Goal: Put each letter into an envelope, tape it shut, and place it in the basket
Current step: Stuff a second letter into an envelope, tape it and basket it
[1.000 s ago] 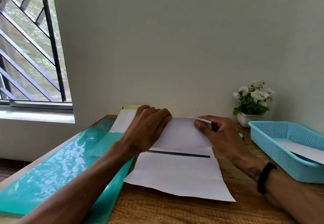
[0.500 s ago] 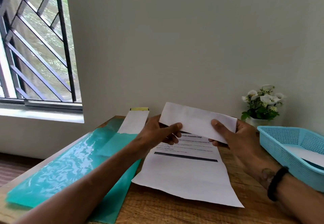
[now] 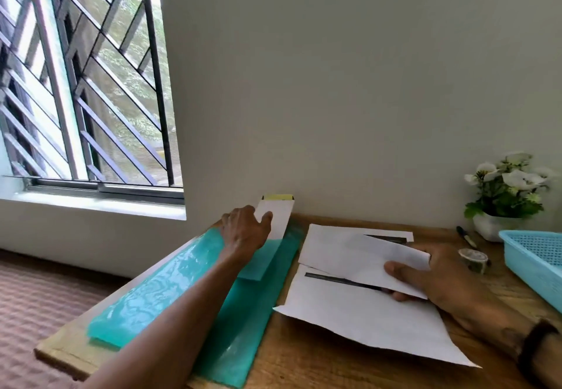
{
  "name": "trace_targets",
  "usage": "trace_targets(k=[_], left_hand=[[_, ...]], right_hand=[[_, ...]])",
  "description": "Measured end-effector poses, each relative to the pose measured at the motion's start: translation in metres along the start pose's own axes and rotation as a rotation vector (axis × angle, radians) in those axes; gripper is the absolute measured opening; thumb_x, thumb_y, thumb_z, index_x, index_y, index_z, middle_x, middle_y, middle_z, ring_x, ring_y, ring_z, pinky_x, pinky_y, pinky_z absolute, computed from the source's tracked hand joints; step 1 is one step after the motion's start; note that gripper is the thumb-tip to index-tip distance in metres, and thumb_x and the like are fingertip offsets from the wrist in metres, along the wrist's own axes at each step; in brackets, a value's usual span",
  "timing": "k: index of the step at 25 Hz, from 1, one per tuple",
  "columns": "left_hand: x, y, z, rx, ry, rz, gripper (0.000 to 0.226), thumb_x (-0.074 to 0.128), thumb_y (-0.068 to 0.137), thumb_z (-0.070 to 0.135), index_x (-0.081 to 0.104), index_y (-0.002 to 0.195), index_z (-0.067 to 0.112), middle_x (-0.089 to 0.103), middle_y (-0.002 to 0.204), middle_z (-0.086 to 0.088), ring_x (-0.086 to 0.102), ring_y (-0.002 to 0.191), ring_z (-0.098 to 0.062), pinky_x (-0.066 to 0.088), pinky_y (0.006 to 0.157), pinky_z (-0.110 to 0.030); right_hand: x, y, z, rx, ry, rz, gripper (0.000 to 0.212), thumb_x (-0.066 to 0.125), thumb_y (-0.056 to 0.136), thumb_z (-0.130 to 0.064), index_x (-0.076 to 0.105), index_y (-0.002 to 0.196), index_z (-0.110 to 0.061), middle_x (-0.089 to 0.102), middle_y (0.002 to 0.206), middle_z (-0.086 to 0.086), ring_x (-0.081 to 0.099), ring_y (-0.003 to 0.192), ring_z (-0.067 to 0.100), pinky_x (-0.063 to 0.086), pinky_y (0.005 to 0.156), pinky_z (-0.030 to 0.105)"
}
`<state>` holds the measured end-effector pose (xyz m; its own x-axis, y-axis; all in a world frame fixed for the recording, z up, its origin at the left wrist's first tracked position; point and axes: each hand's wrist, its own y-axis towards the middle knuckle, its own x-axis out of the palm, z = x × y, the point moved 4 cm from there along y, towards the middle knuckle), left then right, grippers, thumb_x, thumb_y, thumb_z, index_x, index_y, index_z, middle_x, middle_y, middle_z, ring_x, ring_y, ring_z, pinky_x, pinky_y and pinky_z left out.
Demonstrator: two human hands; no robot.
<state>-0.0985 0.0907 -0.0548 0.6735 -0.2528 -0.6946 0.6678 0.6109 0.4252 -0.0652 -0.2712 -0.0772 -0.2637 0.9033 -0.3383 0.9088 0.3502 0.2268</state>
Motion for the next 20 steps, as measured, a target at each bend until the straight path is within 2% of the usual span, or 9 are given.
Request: trace_targets(k=[2,4,7,10,12,15,20], left_hand=[[0.011,0.009,-0.010,-0.057,0.118,-0.074,0.065,0.052,0.092,0.073,0.067,0.124,0.018,0.063,0.136,-0.009,0.051,0.129,-0.034,0.033,0.115,-0.062],[0.022,0.014,-0.015,-0.065,0.127,-0.104,0.072,0.053,0.087,0.079,0.065,0.123,0.018,0.059,0.140,-0.010,0.050,0.133,-0.035,0.026,0.118,-0.065],[0.029,0.019,-0.024,-0.093,0.137,-0.089,0.072,0.060,0.083,0.079,0.065,0.121,0.017,0.053,0.144,-0.013,0.044,0.137,-0.036,0.026,0.118,-0.065],[0.026,0.020,-0.027,-0.072,0.003,-0.042,0.044,0.068,0.088,0.062,0.064,0.112,0.025,0.058,0.135,-0.009,0.048,0.132,-0.033,0.028,0.116,-0.064],[0.020,0.018,-0.027,-0.065,-0.136,0.018,0.022,0.069,0.093,0.048,0.060,0.103,0.030,0.065,0.125,-0.006,0.056,0.124,-0.029,0.031,0.115,-0.063],[0.017,0.016,-0.026,-0.062,-0.169,0.037,0.022,0.067,0.096,0.041,0.068,0.114,0.028,0.070,0.121,-0.003,0.061,0.118,-0.026,0.034,0.114,-0.062],[0.013,0.018,-0.022,-0.062,-0.286,0.102,0.013,0.069,0.097,0.028,0.072,0.108,0.022,0.074,0.114,-0.004,0.066,0.108,-0.025,0.047,0.106,-0.053]], right_hand=[[0.002,-0.001,-0.003,-0.009,-0.027,-0.003,0.023,0.082,0.086,-0.030,0.073,0.104,-0.018,0.082,0.072,0.002,0.080,0.063,0.021,0.054,0.052,0.012],[0.002,0.001,-0.002,0.006,-0.059,0.008,0.026,0.082,0.087,-0.032,0.071,0.107,-0.019,0.081,0.071,0.000,0.079,0.062,0.017,0.054,0.053,0.016],[0.003,0.002,0.000,0.014,-0.075,-0.018,0.029,0.081,0.087,-0.031,0.071,0.111,-0.018,0.082,0.074,-0.001,0.080,0.065,0.018,0.055,0.057,0.020],[0.001,0.003,-0.001,0.014,-0.082,-0.006,0.026,0.082,0.087,-0.030,0.073,0.108,-0.018,0.083,0.077,-0.001,0.080,0.066,0.020,0.056,0.059,0.023],[0.001,0.002,0.000,0.025,-0.098,-0.005,0.024,0.081,0.087,-0.030,0.074,0.106,-0.018,0.082,0.076,-0.002,0.080,0.065,0.018,0.054,0.058,0.019],[0.002,0.002,0.000,0.019,-0.095,0.000,0.022,0.081,0.087,-0.030,0.074,0.104,-0.018,0.082,0.072,-0.001,0.079,0.063,0.016,0.051,0.051,0.011],[0.002,0.004,0.001,0.036,-0.111,-0.008,0.024,0.081,0.088,-0.032,0.073,0.106,-0.019,0.082,0.075,-0.002,0.080,0.066,0.018,0.054,0.063,0.024]])
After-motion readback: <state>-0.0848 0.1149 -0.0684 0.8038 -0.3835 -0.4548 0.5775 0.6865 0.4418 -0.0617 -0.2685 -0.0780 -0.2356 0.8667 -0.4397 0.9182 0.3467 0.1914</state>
